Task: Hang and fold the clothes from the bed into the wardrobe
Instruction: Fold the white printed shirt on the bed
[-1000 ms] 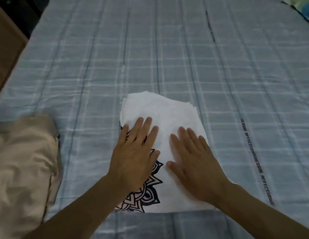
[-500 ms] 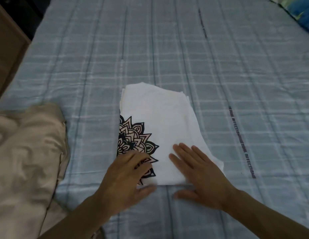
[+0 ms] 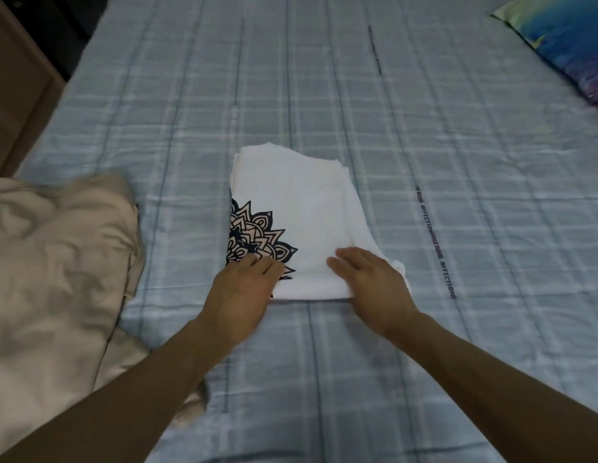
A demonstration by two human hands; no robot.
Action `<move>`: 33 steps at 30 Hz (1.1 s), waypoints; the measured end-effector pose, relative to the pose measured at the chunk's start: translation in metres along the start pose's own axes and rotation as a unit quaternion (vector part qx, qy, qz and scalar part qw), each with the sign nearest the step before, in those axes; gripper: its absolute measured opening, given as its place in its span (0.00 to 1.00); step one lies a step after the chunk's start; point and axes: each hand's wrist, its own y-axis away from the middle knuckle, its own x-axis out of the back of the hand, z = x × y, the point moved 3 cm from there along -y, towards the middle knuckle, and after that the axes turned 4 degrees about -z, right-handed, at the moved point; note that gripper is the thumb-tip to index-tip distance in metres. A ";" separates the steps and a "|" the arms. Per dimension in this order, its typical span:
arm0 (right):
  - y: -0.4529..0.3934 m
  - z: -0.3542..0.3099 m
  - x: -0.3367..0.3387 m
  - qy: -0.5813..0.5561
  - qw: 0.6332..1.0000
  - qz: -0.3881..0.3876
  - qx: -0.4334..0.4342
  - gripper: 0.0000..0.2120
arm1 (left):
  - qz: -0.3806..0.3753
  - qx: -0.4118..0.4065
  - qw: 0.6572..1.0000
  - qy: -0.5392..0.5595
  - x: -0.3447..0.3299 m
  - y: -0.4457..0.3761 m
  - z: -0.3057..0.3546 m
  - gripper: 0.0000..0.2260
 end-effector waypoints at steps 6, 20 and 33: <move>0.053 -0.027 0.001 -0.033 0.999 -0.029 0.002 0.27 | -0.015 -0.026 0.999 0.012 0.013 0.057 0.031 0.23; 0.113 -0.034 0.038 -0.095 0.964 -0.247 0.010 0.23 | -0.140 -0.060 0.967 0.204 0.048 0.108 0.043 0.16; -0.019 -0.011 0.057 -0.032 0.996 0.061 -0.063 0.22 | 0.090 0.080 0.992 -0.025 0.047 -0.004 -0.009 0.14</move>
